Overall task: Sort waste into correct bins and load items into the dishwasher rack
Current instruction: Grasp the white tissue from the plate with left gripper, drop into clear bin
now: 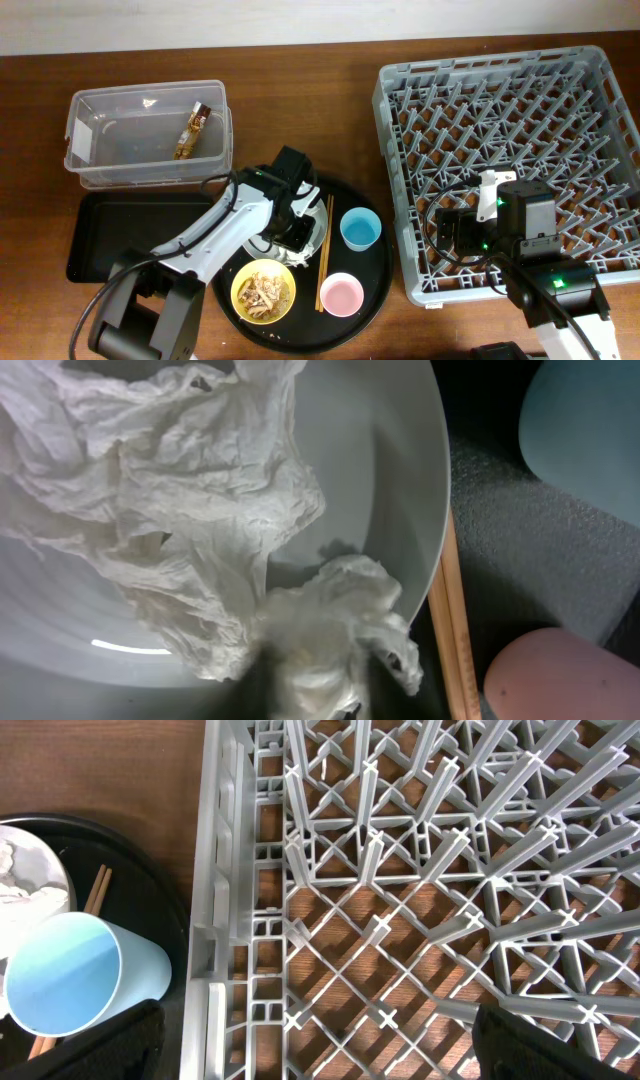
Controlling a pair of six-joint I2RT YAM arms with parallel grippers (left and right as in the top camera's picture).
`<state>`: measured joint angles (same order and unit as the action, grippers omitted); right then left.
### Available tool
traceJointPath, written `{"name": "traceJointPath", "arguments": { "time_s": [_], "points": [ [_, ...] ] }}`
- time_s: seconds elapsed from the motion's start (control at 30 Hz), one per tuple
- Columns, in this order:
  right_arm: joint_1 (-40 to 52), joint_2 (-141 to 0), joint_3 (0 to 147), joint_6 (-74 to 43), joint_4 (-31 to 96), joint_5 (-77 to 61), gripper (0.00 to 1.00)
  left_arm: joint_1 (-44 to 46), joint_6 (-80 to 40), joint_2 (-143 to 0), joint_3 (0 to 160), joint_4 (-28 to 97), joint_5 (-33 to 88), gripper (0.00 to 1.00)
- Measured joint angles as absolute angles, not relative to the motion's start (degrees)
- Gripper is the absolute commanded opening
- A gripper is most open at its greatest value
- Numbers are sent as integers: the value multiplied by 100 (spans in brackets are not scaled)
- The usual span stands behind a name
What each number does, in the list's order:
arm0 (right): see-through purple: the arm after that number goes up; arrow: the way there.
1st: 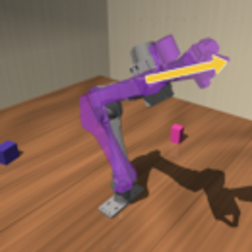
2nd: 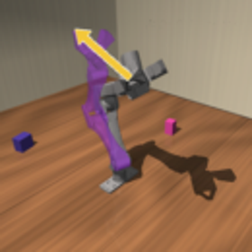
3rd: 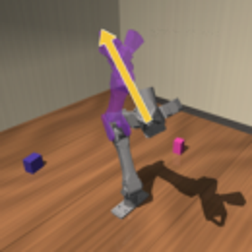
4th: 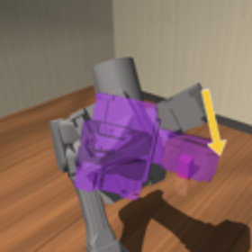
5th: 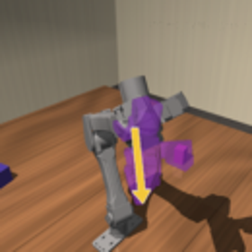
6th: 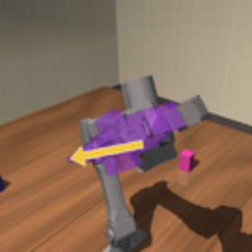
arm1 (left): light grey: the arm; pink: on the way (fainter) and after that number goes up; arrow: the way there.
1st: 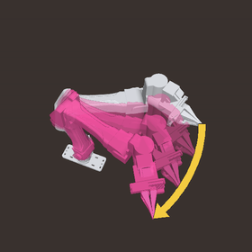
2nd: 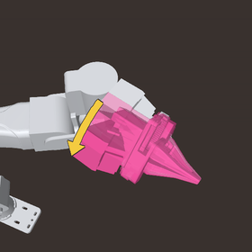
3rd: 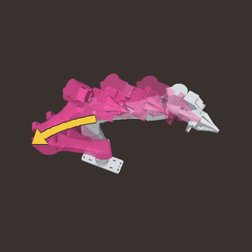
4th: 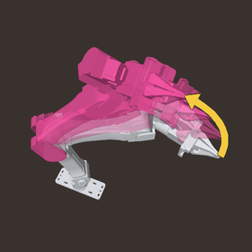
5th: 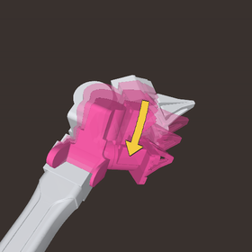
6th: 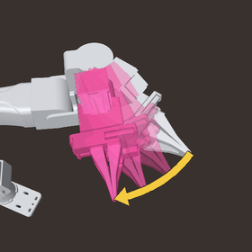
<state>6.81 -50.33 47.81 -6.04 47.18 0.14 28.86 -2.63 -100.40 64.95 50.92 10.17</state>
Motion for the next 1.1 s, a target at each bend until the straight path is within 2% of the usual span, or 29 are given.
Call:
{"name": "traceJointPath", "arguments": {
  "time_s": [0.13,0.23,0.37,0.5,0.53,0.57,0.63,0.73,0.87,0.97,1.03,1.1],
  "points": [
    [681,-5033,4781,-604,4720,14,99,2886,-259,-10040,6534,5199,1015,0],
    [681,-5033,4781,-604,4722,12,99,2692,-259,-10040,7133,5861,939,0],
    [681,-5037,4781,-604,4718,1,99,1765,-259,-9806,8482,6034,657,0],
    [681,-5037,4781,-607,4716,1,99,707,-259,-9686,8936,5105,438,1],
    [681,-5037,4781,-607,4720,1,99,523,-261,-9686,8936,4814,360,6],
    [681,-5037,4781,-604,4720,1,99,340,-259,-9686,8941,4407,228,17],
    [681,-5039,4781,-609,4713,1,99,106,-268,-9697,8945,4047,32,49],
    [681,-5041,4781,-604,4713,1,99,30,-259,-9874,8947,3911,-97,59],
    [681,-5041,4781,-607,4700,1,99,163,-259,-9985,8947,4429,91,63],
    [681,-5043,4781,-604,4694,1,99,766,-261,-9988,8969,5542,484,63],
    [681,-5043,4781,-604,4696,1,99,1017,-259,-9998,8967,5747,567,68],
    [681,-5041,4783,-604,4696,-1,99,1702,-259,-10027,8383,5859,628,68]
  ]
}}
